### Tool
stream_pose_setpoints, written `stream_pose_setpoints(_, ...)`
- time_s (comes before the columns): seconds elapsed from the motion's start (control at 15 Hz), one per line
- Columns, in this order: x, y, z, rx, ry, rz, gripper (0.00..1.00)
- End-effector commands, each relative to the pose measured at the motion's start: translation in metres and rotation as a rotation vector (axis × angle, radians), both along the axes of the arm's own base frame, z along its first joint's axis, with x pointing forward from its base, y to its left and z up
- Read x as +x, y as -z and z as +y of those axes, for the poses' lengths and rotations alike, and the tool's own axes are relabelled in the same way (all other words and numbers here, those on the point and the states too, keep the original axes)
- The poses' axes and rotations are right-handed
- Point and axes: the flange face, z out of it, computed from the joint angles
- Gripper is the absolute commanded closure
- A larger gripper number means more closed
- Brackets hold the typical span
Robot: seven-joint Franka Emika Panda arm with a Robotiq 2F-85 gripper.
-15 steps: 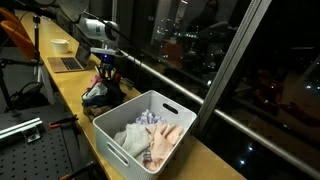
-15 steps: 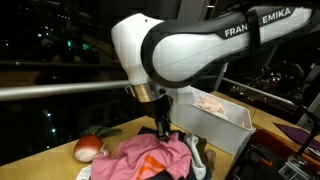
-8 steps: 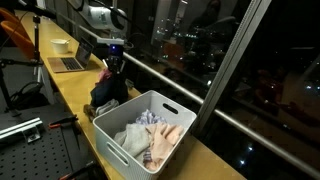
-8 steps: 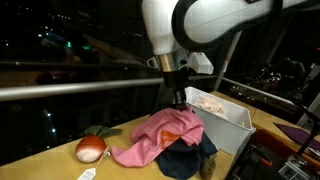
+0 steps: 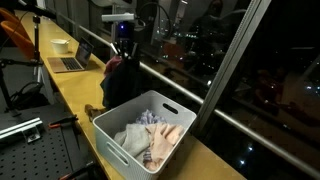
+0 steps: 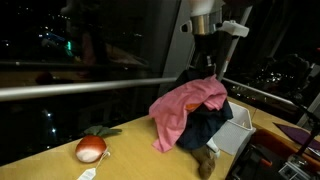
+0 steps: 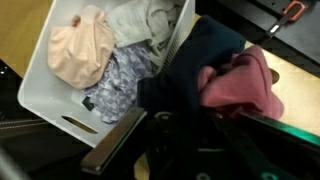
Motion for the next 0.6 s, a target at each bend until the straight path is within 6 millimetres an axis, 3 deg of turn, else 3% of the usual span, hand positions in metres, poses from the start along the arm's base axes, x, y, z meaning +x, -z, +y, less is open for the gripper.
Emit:
stream_pose_setpoints(0.0,-0.03,-0.075,-0.044,-0.014,0.015,-0.06,0.96)
stream_pose_setpoints(0.33,-0.052,-0.167,-0.128,-0.009,0.089,-0.133,0.96)
stream_pose_setpoints(0.53,-0.041,-0.192,-0.177,0.001,0.123,-0.154,0.96)
